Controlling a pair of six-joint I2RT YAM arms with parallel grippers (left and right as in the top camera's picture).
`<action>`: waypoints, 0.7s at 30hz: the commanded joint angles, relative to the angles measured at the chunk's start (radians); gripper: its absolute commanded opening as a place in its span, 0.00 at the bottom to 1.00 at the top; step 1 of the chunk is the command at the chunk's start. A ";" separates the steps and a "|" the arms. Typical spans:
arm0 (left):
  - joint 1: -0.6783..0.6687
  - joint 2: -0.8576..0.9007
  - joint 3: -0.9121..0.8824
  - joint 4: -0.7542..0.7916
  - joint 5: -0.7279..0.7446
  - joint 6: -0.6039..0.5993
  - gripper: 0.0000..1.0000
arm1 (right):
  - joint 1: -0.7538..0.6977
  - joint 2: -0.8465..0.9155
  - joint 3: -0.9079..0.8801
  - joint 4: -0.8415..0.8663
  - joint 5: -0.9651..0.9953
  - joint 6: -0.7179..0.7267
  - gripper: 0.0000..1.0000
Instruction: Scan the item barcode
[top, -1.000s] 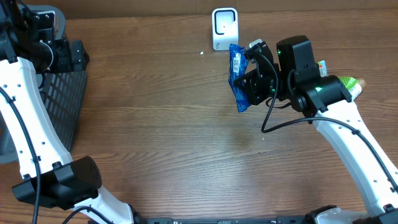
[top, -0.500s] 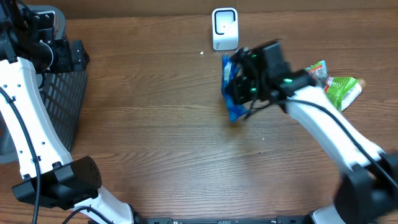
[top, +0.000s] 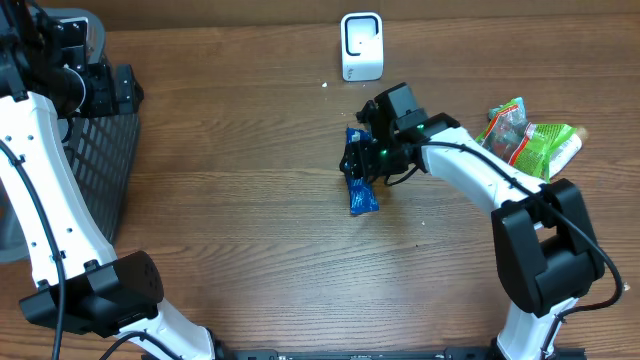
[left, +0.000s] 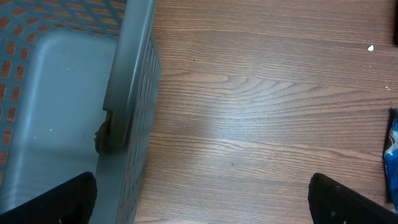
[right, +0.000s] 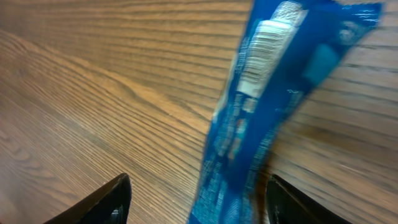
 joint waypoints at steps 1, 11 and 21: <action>-0.007 -0.017 0.002 0.000 0.008 0.021 1.00 | -0.078 -0.012 0.060 0.006 -0.074 0.004 0.66; -0.007 -0.017 0.002 0.000 0.008 0.021 1.00 | -0.211 0.095 0.060 0.087 -0.327 0.005 0.41; -0.007 -0.017 0.002 0.000 0.008 0.021 1.00 | -0.203 0.246 0.060 0.166 -0.410 0.241 0.50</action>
